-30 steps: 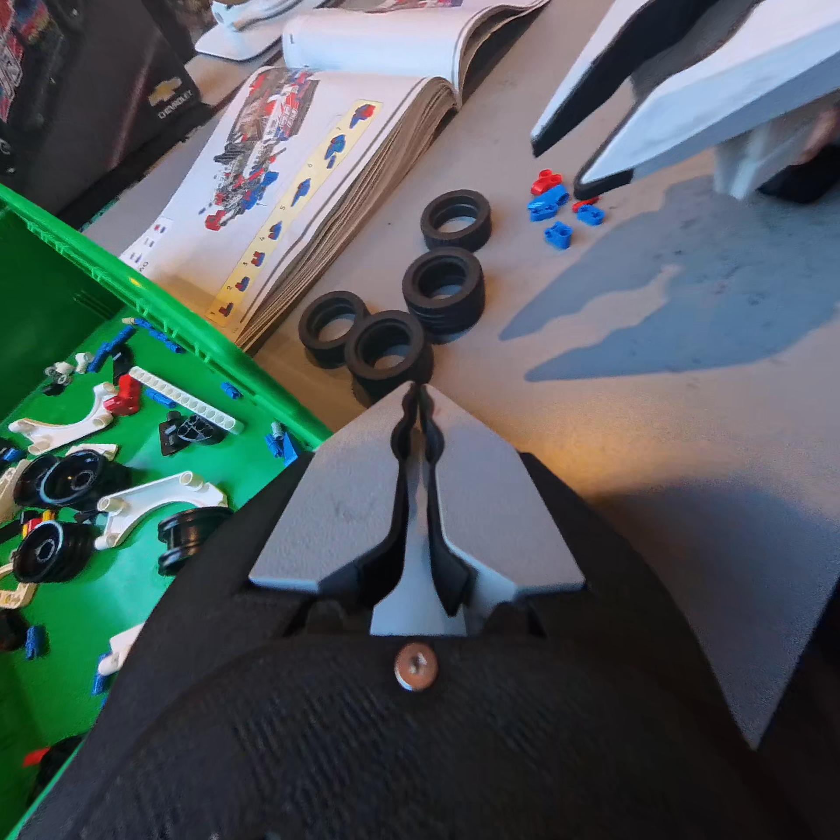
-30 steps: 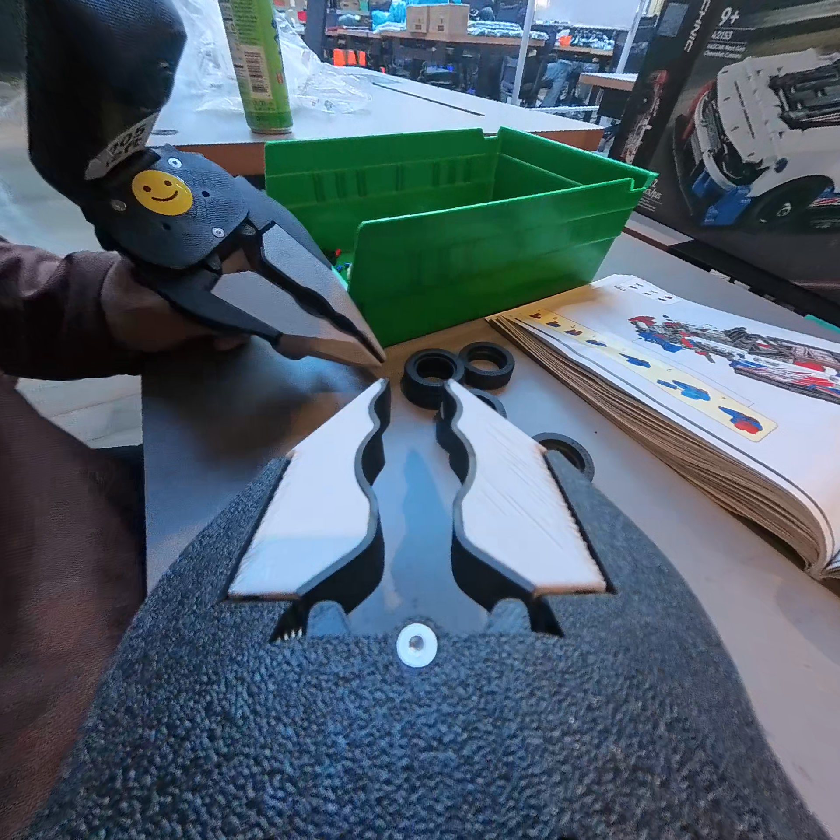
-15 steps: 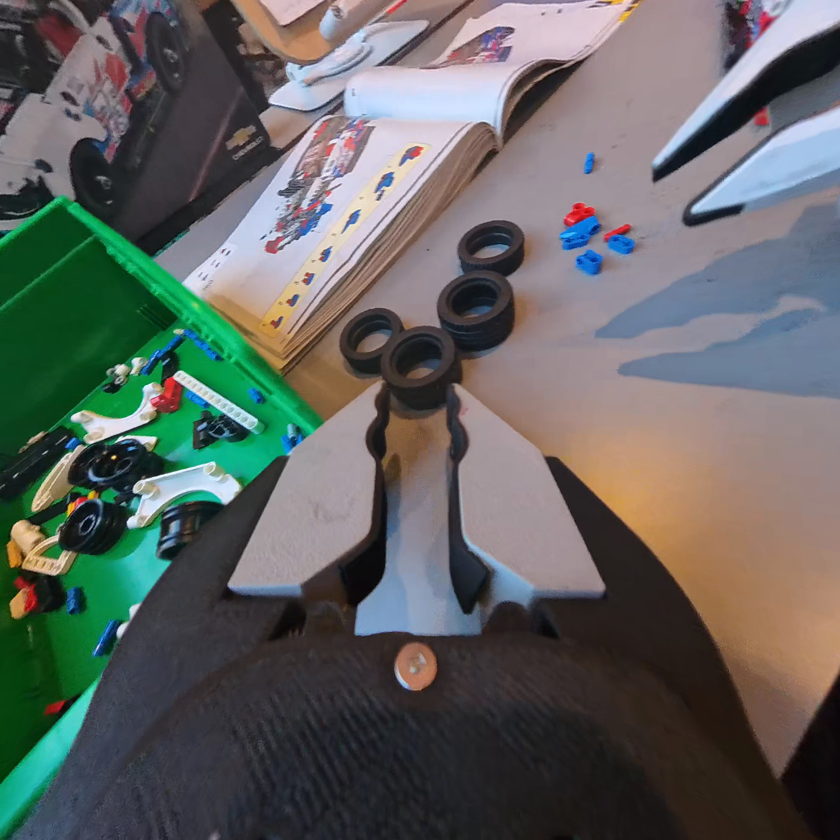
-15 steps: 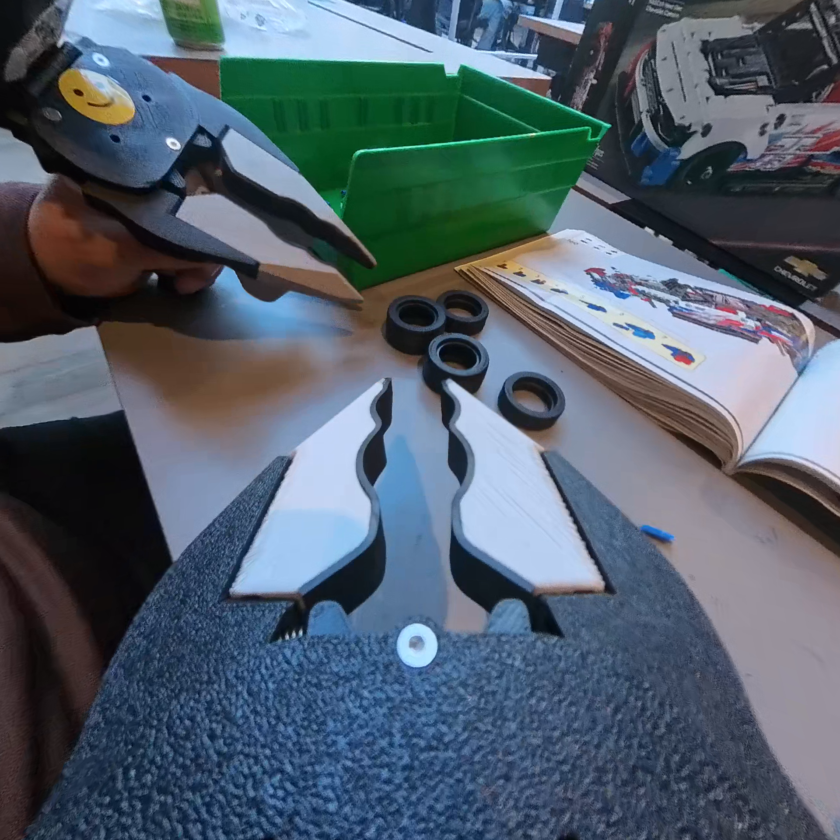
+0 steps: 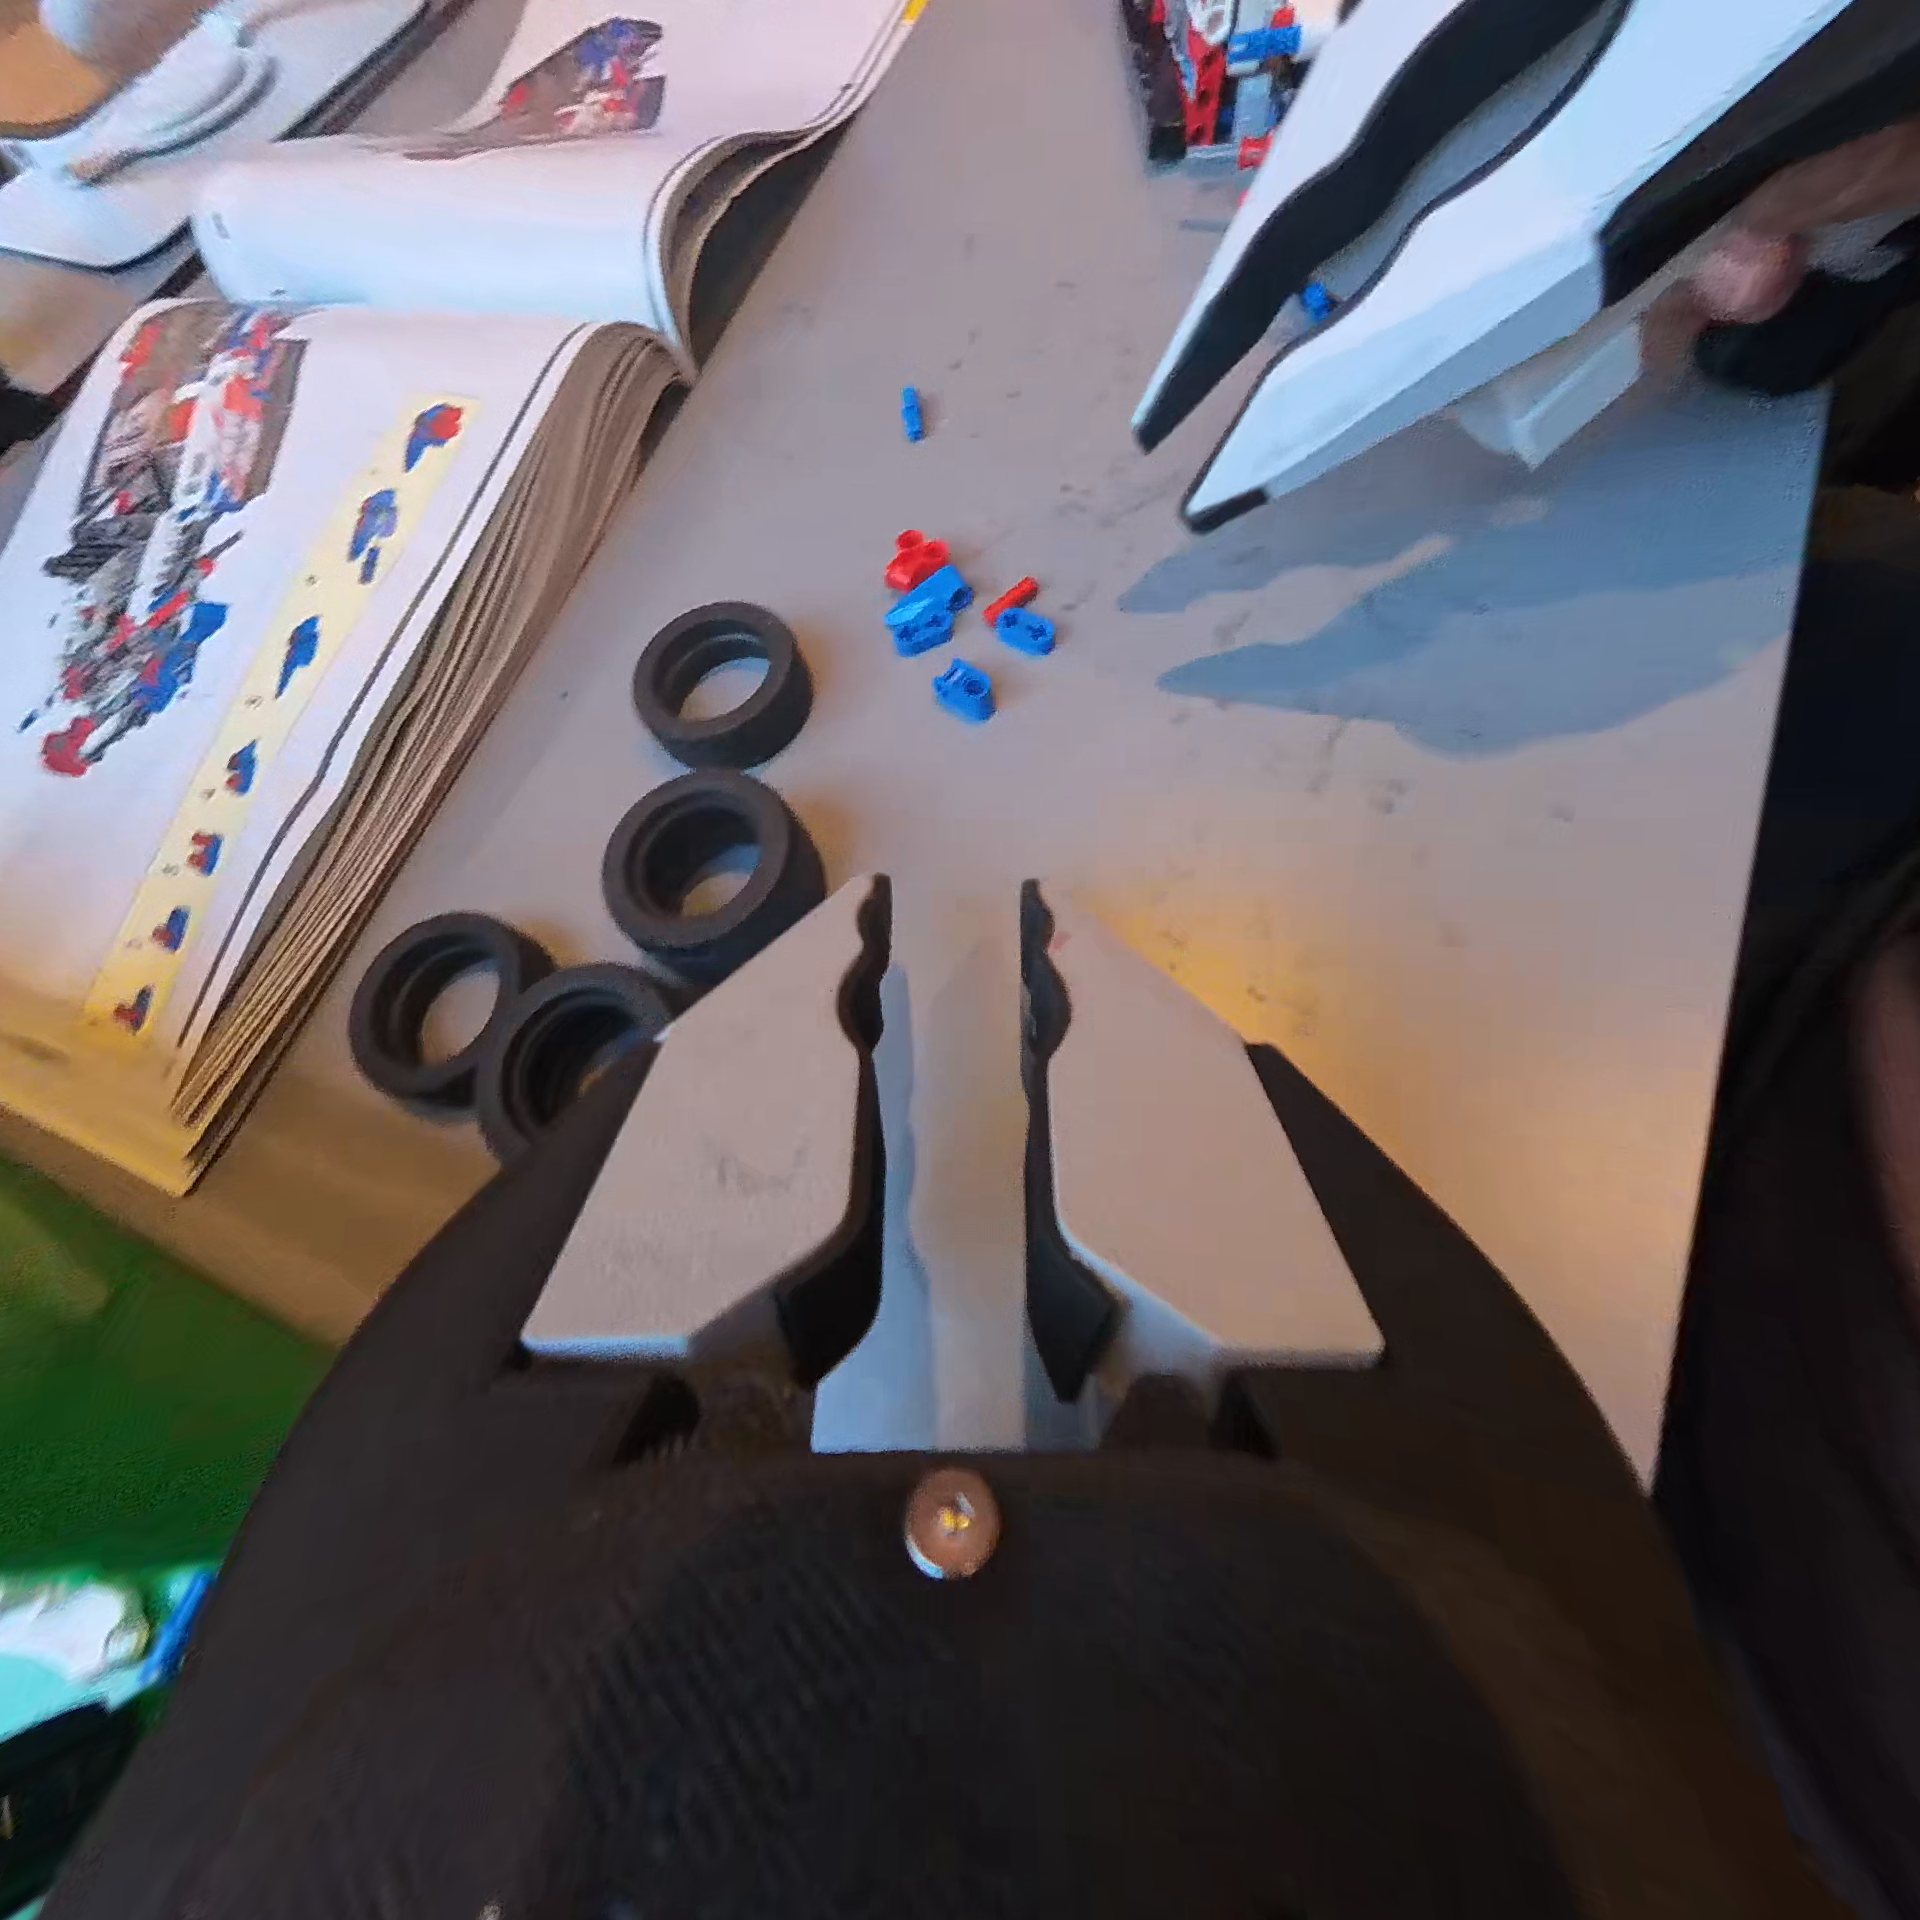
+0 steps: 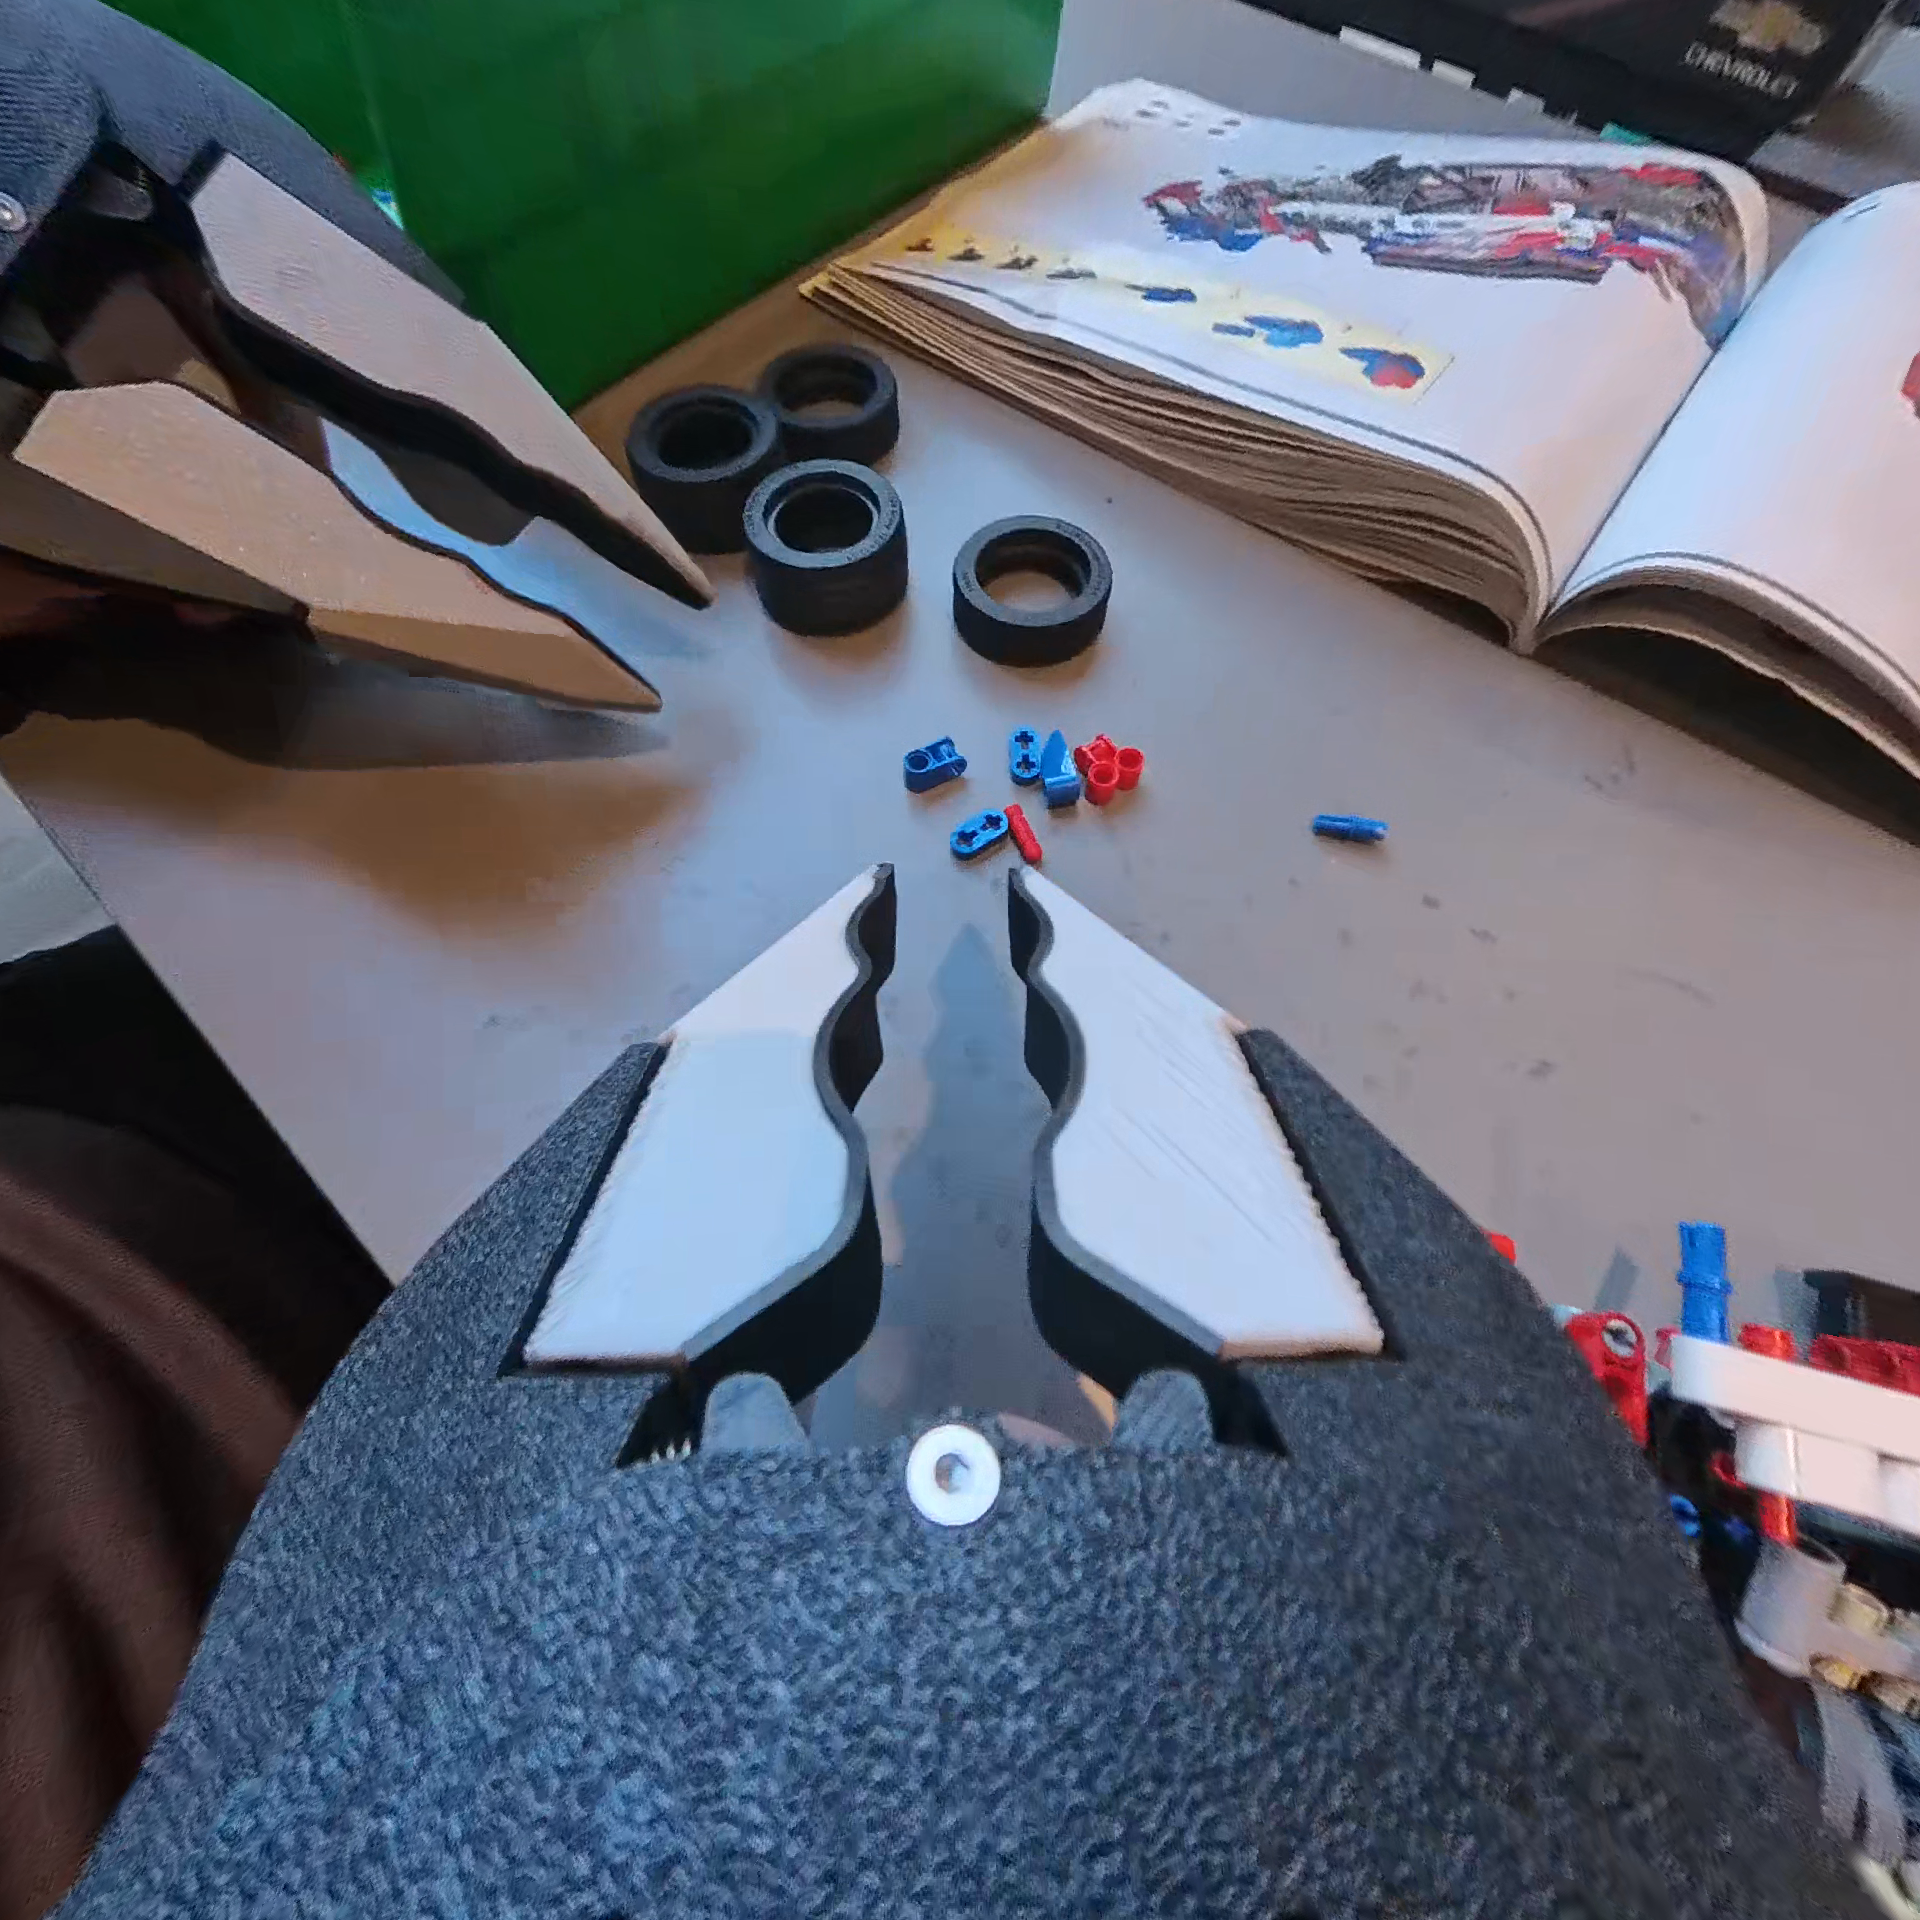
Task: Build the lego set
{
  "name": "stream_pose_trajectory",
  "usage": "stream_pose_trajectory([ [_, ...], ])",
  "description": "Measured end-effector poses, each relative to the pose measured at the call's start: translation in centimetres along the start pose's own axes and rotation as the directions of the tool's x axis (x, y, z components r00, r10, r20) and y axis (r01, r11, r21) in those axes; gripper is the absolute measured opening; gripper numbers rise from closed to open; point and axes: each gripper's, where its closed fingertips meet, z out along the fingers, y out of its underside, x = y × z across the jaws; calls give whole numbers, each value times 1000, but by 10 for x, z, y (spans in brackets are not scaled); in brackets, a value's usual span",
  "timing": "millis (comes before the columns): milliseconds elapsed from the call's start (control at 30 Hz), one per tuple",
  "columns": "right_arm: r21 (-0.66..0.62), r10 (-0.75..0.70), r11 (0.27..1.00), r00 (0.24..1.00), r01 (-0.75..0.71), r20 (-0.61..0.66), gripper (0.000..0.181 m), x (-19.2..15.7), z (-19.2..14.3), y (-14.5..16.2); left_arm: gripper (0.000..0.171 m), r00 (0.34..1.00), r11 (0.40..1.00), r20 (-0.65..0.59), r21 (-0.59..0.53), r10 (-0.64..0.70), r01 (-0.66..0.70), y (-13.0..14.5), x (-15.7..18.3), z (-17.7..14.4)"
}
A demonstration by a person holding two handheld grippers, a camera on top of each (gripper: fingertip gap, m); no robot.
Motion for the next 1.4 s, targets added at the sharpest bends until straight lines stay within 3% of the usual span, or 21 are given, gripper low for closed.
stream_pose_trajectory([
  [300, -119, -28, 993, 1000, 28, -1, 20, 8, 23, 9, 22, 997, 998, -71, -58, 22, -26, -6, 11, 24],
  [667, -190, -35, 981, 999, 33, -8, 18, 15, 36, 15, 26, 997, 998, -74, -64, 2, -7, -5, 9, 25],
  [1167, -183, -183, 970, 977, 162, -104, 15, 36, 33, 13, 27, 991, 998, -126, -4, -56, 56, -13, 9, 18],
  [1400, -135, -220, 968, 973, 210, -64, 14, -5, 23, 11, 27, 994, 999, -101, 9, -42, 43, -14, 7, 17],
])
